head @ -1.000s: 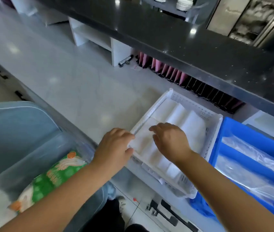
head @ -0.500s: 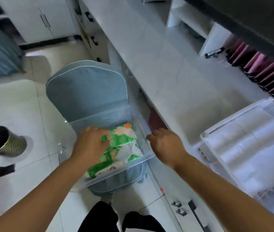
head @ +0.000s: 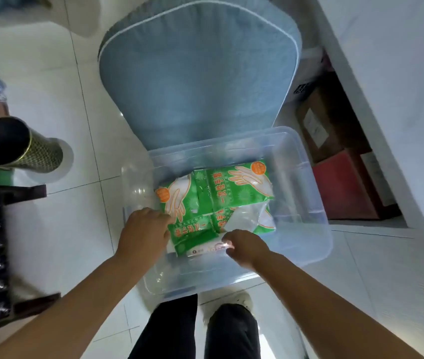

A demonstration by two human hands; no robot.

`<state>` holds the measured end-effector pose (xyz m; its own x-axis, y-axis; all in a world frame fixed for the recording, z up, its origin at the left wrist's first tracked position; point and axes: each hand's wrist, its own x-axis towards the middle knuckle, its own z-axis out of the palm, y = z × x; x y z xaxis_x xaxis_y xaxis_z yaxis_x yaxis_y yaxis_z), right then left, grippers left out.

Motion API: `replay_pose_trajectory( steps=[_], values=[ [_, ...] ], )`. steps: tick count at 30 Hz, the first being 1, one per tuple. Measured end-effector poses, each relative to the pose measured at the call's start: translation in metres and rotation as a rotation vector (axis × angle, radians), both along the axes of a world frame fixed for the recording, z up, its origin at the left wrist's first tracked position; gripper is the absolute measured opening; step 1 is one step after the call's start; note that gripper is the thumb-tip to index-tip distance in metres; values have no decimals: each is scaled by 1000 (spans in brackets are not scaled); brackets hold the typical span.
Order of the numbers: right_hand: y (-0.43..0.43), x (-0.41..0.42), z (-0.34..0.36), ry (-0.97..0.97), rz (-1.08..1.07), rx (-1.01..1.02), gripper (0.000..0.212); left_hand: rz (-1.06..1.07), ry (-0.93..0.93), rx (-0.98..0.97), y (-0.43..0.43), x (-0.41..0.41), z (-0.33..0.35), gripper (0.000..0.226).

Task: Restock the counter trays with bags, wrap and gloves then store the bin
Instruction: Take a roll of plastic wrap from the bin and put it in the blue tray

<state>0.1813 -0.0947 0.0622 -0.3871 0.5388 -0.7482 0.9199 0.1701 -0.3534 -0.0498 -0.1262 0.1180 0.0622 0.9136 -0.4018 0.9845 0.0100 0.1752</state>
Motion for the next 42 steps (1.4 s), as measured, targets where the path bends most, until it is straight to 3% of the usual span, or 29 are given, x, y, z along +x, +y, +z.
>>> replay_pose_trajectory(
  steps=[5,10,17,20,22,25,28,33,42],
  values=[
    [4,-22,-72,-132,185,-48,38,-139,83,115,0,-31,-42,12],
    [5,-25,-108,-214,471,130,36,-208,73,113,2,-37,-61,29],
    [15,-37,-117,-312,544,235,26,-172,51,134,0,-40,-68,28],
    [23,-32,-105,-242,590,249,42,-183,41,157,0,-41,-69,27],
    [26,-27,-90,-191,534,227,51,-191,38,157,0,-42,-69,24],
    [27,-20,-57,-107,320,184,48,-171,28,84,1,-39,-63,22],
    [24,-9,-14,-14,55,118,41,-142,-107,-13,6,-27,-51,38],
    [17,11,68,83,-138,310,41,-57,-475,-90,24,12,-9,72],
    [-27,84,201,16,-363,696,47,-299,-583,-8,63,95,105,59]
  ],
)
